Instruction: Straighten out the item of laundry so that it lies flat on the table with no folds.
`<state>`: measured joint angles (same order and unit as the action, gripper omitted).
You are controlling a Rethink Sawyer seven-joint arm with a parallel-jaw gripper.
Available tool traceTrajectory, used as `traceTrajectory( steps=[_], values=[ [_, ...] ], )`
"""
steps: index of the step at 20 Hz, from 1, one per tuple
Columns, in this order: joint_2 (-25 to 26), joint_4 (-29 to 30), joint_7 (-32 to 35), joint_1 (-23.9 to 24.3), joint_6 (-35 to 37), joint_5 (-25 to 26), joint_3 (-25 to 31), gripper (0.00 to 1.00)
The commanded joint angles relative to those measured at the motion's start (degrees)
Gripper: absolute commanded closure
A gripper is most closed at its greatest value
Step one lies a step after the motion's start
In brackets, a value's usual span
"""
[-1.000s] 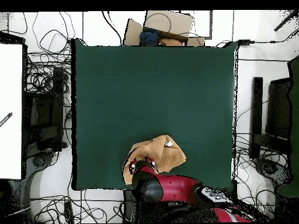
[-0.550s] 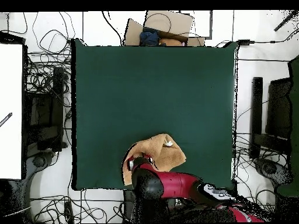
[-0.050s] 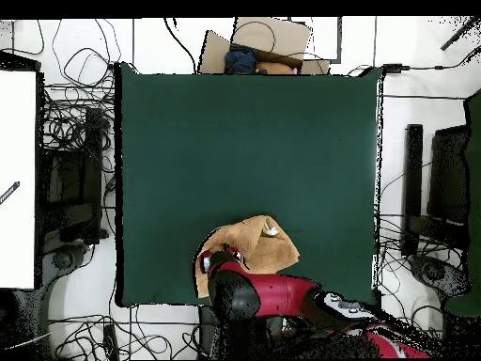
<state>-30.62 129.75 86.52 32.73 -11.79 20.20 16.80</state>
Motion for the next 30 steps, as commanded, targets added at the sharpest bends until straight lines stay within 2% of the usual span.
traceTrajectory(
  steps=[1,2,3,13,21,27,30],
  values=[
    [3.6,-4.4,11.6,0.1,0.1,-1.9,4.0,0.0],
    [3.6,-4.4,11.7,0.0,0.0,-2.0,3.8,0.0],
    [3.5,-4.4,11.8,-0.1,-0.1,-2.1,3.7,1.0],
    [3.6,-4.1,12.4,0.5,-1.5,-2.2,3.6,1.0],
    [4.2,-4.3,11.9,1.5,-1.9,-1.0,5.9,1.0],
    [5.6,-5.1,12.4,2.0,-7.0,0.9,8.7,1.0],
    [5.4,-4.7,13.0,2.1,-7.3,0.0,9.2,1.0]
  ],
)
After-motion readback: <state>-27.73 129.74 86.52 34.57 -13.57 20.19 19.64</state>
